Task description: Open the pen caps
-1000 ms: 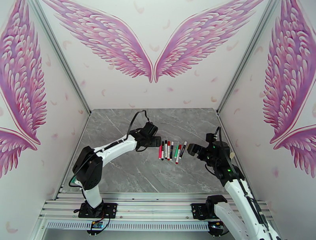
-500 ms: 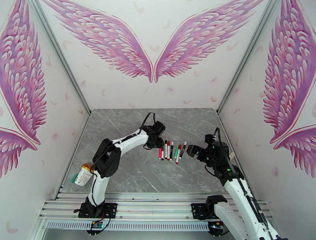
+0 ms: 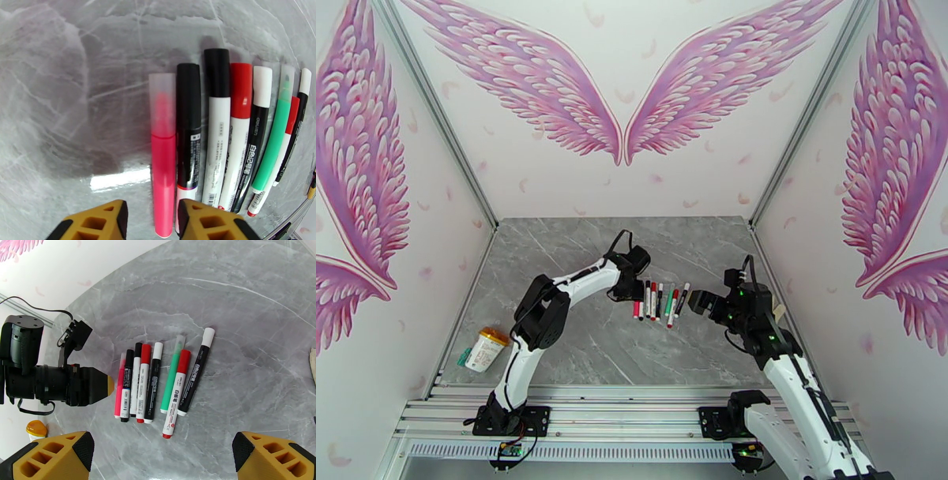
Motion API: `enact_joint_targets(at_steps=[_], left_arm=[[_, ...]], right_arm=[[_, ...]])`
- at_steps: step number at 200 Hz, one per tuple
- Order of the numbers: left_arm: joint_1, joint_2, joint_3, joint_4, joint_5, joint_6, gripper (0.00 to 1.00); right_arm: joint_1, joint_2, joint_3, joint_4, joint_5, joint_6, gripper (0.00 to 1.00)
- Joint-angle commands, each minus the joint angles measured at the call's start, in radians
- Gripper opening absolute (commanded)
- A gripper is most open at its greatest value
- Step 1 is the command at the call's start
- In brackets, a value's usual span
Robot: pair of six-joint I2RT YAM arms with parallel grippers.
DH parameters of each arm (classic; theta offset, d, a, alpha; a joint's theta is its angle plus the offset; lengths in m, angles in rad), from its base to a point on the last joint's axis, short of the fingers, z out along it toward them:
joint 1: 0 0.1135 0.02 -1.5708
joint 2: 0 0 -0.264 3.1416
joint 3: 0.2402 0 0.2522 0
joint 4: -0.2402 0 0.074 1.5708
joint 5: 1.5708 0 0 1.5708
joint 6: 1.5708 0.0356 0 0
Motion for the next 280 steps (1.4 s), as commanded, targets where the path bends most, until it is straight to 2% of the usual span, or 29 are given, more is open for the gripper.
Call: enact_joint_targets(at_steps=[1,140,215,280], left_arm=[[-0.005,0.028,0.05,-0.039,0.014,0.015,0.4],[-0.005,0.071,0.066,-0.039,0.017,0.02,0.37],[-0.006,0.067,0.056,-0.169,-0.133,0.061,0.33],[-0.011,0.109,0.109,-0.197,-0.088,0.11,0.31]], right_arm=[[0.005,0.005,-0.013,-0.013,-0.018,0.014,0.99],[0.005,-0.013,-0.022,-0.026,-0.032,0.037,0.99],[0.005,-0.01,-0.024,-0.032,-0.045,0.035,0.99],[0.012,0.012,-0.018,-0.007,-0.061,0.057,0.99]])
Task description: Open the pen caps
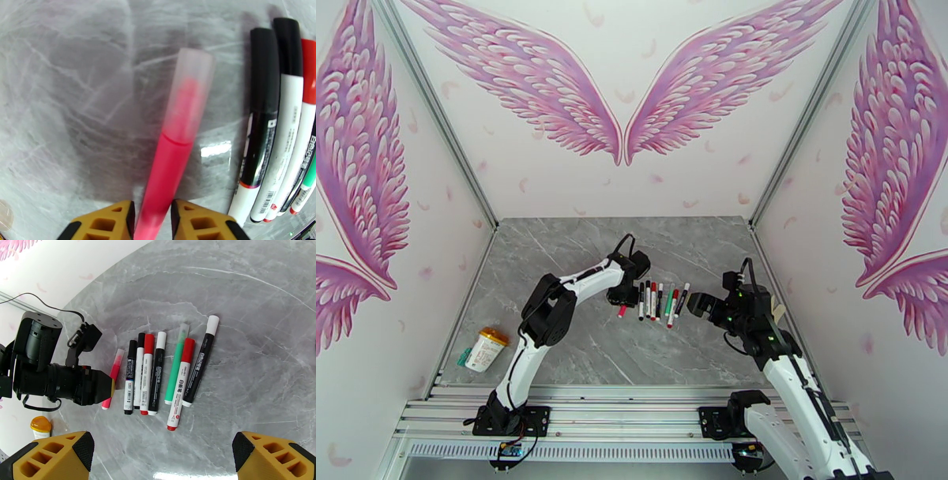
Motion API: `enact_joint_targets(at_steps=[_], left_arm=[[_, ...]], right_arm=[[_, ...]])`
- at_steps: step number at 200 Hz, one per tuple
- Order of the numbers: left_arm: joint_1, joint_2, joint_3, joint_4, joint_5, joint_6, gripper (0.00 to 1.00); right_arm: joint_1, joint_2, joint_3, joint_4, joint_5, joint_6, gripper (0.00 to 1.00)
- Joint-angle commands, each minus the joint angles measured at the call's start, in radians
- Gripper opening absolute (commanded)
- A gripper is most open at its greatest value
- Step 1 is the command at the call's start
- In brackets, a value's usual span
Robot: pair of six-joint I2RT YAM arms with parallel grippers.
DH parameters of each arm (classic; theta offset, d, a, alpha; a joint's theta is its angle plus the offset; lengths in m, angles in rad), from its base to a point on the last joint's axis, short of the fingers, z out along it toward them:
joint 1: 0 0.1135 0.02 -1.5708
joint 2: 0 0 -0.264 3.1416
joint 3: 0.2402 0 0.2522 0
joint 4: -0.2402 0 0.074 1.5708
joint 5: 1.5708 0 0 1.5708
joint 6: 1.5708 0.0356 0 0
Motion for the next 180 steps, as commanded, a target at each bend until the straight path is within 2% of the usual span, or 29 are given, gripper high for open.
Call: enact_joint_targets(at_steps=[1,63,107,134,159,180], left_arm=[[-0.009,0.038,0.055,-0.041,0.002,0.036,0.31],[-0.009,0.073,0.073,-0.06,-0.004,0.054,0.27],[-0.016,0.054,0.032,-0.029,-0.038,0.072,0.21],[-0.018,-0.054,-0.043,0.022,-0.057,0.083,0.2],[-0.018,-0.214,-0.212,0.151,-0.049,0.088,0.19],[-0.021,-0.353,-0.389,0.268,-0.033,0.077,0.18]], right_arm=[[0.013,0.011,-0.005,0.01,-0.023,0.028,0.99],[0.024,0.016,-0.008,0.014,-0.021,0.032,0.99],[0.024,0.011,-0.01,0.02,-0.06,0.027,0.99],[0.025,0.029,-0.004,0.032,-0.14,0.017,0.99],[0.028,0.059,-0.003,0.068,-0.258,0.044,0.97],[0.045,0.087,0.005,0.07,-0.294,0.053,0.93]])
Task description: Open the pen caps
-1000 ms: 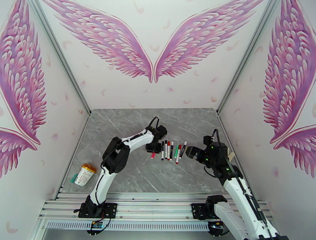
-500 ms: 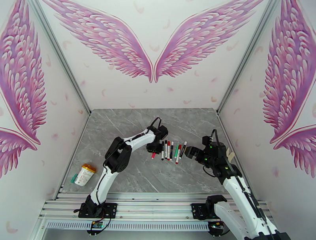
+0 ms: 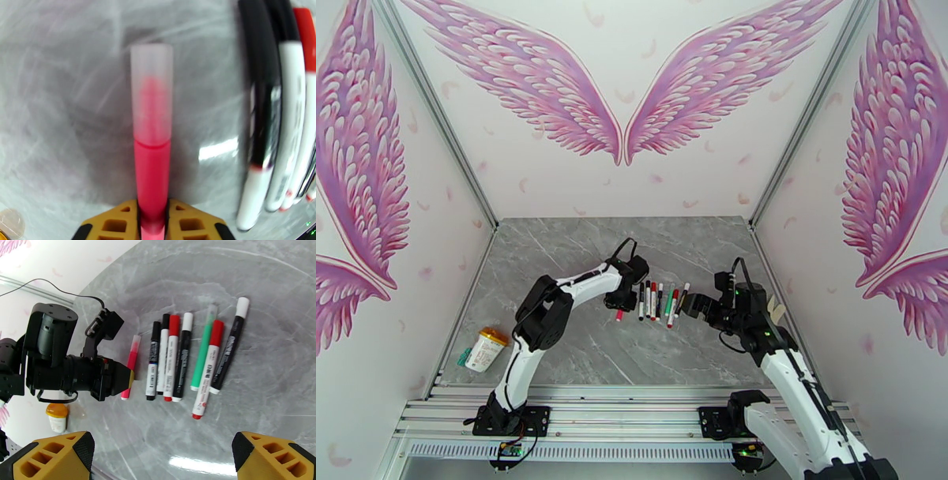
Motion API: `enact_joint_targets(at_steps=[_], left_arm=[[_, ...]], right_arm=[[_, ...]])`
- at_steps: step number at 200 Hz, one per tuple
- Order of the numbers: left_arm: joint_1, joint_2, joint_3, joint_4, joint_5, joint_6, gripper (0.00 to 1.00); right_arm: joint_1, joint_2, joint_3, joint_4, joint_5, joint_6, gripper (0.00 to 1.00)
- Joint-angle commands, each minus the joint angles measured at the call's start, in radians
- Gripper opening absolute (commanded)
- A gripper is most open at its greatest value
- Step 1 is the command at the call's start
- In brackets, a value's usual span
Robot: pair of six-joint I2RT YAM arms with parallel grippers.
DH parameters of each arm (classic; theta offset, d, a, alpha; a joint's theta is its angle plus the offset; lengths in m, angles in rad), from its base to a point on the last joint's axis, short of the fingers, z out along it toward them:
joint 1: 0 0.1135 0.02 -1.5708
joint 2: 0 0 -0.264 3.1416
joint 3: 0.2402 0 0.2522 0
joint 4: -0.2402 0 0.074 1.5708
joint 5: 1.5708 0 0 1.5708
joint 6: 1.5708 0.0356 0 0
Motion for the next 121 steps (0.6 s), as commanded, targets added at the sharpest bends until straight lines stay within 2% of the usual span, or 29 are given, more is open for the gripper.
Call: enact_joint_targets(at_steps=[1,50,77,103,121], left_arm=[[-0.008,-0.192,-0.146,0.157,0.003,0.002,0.18],[-0.018,-0.467,-0.485,0.388,0.113,0.025,0.18],[-0.024,-0.569,-0.574,0.446,0.179,0.053,0.18],[-0.033,-0.659,-0.648,0.503,0.231,0.078,0.18],[-0.041,-0.703,-0.681,0.517,0.239,0.097,0.19]], right_arm=[[0.023,0.027,0.006,0.035,-0.105,0.023,0.93],[0.112,0.066,0.003,0.116,-0.123,0.122,0.83],[0.181,0.078,-0.024,0.23,-0.097,0.236,0.77],[0.248,0.103,0.023,0.18,-0.026,0.272,0.69],[0.275,0.13,0.048,0.181,-0.032,0.304,0.67]])
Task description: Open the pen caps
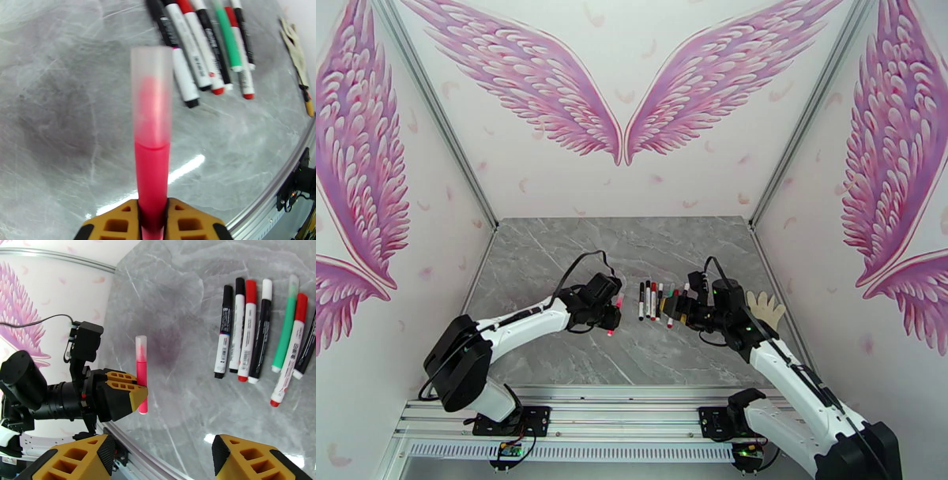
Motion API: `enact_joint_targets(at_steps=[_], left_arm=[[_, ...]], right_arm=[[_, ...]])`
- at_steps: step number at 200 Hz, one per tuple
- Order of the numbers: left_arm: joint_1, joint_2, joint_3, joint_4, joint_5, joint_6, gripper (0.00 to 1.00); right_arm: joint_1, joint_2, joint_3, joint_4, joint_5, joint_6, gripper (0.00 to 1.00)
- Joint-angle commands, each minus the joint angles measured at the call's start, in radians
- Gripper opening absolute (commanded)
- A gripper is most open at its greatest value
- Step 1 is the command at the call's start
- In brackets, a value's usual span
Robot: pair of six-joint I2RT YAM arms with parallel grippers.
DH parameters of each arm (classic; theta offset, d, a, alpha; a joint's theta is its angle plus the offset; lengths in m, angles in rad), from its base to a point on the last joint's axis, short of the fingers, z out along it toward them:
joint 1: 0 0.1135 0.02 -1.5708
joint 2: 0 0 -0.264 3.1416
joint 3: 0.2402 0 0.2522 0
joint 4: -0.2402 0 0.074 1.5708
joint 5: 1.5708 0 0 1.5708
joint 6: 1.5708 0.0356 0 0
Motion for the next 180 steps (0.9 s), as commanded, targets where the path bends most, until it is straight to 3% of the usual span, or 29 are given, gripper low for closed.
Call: enact_joint_targets(at_steps=[1,106,180], left_arm=[[-0.013,-0.08,-0.042,0.078,0.055,0.045,0.19],[-0.081,-0.126,-0.078,0.097,0.06,0.082,0.19],[-0.09,-0.099,-0.042,0.086,0.095,0.086,0.18]], right_arm=[[0.036,0.031,0.053,0.017,0.031,0.081,0.66],[0.158,0.266,0.152,0.223,-0.001,0.19,0.55],[0.203,0.39,0.214,0.249,-0.012,0.175,0.48]])
